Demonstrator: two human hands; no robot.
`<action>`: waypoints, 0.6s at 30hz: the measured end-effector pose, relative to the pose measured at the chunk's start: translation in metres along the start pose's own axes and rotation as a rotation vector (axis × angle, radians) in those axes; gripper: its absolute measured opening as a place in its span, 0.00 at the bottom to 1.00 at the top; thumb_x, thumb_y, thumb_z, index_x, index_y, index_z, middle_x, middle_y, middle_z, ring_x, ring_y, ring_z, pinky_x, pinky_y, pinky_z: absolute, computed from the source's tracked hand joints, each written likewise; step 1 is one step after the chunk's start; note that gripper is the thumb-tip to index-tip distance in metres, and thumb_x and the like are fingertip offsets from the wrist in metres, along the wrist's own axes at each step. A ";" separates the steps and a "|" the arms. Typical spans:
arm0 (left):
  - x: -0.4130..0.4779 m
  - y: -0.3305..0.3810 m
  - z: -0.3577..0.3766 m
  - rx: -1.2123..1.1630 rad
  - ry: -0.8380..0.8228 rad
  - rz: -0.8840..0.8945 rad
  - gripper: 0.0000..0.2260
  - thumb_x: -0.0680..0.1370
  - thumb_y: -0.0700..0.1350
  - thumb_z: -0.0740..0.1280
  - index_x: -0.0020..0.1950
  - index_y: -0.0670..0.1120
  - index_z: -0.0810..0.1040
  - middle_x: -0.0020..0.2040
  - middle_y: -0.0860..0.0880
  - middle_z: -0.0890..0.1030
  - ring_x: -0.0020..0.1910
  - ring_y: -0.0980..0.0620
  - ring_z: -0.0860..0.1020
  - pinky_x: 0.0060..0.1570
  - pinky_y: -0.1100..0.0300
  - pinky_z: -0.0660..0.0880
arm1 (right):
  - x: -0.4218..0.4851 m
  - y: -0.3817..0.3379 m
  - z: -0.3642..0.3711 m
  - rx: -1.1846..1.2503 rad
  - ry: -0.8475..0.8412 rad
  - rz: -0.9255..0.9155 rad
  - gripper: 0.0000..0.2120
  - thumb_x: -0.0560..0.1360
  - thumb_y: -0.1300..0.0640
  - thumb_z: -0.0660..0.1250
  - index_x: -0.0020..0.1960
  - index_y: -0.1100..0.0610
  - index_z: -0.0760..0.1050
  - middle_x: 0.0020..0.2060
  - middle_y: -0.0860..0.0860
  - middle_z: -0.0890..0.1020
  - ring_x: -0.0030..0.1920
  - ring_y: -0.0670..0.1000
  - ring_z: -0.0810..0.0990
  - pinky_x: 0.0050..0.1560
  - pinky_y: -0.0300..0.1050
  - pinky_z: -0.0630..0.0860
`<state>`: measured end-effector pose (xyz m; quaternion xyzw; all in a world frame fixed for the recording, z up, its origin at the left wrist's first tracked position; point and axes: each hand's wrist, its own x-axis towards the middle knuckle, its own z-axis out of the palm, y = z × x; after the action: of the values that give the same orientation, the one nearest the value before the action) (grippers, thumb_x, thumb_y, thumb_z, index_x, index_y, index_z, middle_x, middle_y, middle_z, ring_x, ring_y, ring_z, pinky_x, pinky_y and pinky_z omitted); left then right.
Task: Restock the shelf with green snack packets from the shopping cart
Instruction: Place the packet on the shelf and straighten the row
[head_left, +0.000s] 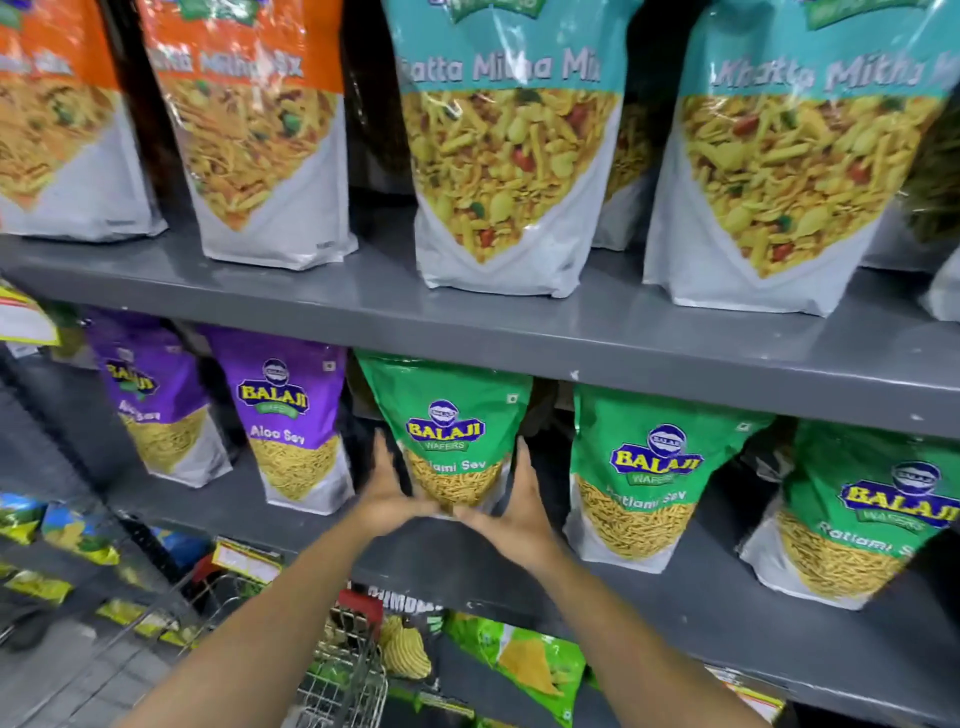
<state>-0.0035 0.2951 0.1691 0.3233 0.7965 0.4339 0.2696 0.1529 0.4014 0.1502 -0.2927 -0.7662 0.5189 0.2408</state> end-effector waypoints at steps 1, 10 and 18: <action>0.005 0.005 0.001 0.027 -0.066 0.006 0.61 0.58 0.40 0.82 0.76 0.48 0.39 0.69 0.52 0.63 0.71 0.52 0.63 0.65 0.62 0.62 | 0.013 0.005 0.005 0.046 0.004 0.004 0.56 0.57 0.49 0.81 0.75 0.44 0.50 0.71 0.45 0.67 0.71 0.46 0.66 0.71 0.54 0.67; 0.020 0.000 0.014 0.133 -0.057 -0.026 0.44 0.57 0.54 0.79 0.64 0.56 0.56 0.60 0.54 0.77 0.59 0.48 0.76 0.60 0.54 0.72 | 0.030 0.030 0.013 -0.075 0.098 0.089 0.41 0.58 0.45 0.76 0.65 0.44 0.60 0.58 0.44 0.78 0.60 0.47 0.77 0.61 0.54 0.77; 0.009 -0.001 0.029 0.142 -0.038 0.031 0.41 0.60 0.54 0.79 0.65 0.55 0.57 0.61 0.53 0.76 0.62 0.46 0.75 0.56 0.55 0.71 | 0.019 0.042 0.003 -0.174 0.111 0.149 0.47 0.58 0.34 0.73 0.70 0.45 0.56 0.63 0.45 0.74 0.65 0.50 0.73 0.63 0.56 0.74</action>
<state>0.0111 0.3167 0.1528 0.3622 0.8149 0.3742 0.2542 0.1454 0.4250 0.1107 -0.3968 -0.7701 0.4498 0.2171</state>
